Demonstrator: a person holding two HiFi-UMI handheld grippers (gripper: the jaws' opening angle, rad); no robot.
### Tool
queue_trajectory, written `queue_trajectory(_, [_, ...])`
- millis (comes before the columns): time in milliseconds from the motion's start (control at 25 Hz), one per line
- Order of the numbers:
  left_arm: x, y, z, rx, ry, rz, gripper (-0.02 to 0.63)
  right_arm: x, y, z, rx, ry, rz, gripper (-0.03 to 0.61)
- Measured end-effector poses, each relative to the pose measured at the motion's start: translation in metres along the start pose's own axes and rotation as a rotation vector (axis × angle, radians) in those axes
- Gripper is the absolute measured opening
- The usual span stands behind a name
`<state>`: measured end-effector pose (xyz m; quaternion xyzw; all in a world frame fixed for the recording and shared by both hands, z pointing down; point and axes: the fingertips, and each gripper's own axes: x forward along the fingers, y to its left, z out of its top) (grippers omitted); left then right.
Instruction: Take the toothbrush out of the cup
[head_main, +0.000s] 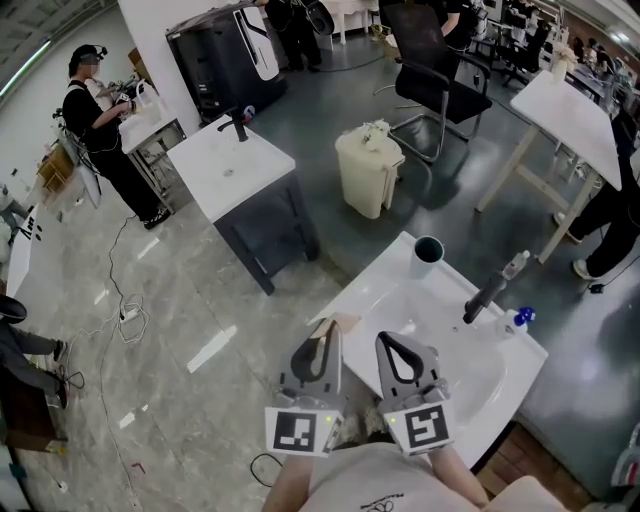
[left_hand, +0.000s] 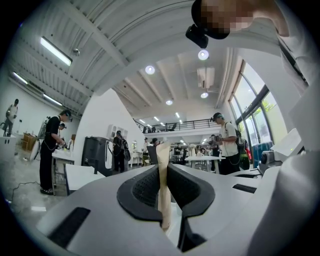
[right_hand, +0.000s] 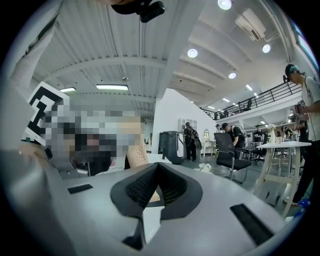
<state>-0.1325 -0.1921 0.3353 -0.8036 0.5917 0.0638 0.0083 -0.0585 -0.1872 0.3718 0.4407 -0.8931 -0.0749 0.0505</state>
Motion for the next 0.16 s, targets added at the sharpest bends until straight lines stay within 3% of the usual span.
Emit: queue_trajectory(160, [-0.002, -0.0008, 0.0023, -0.006, -0.003, 0.009, 0.049, -0.0035, 0.0019, 0.0026, -0.007, -0.015, 0.007, 0.011])
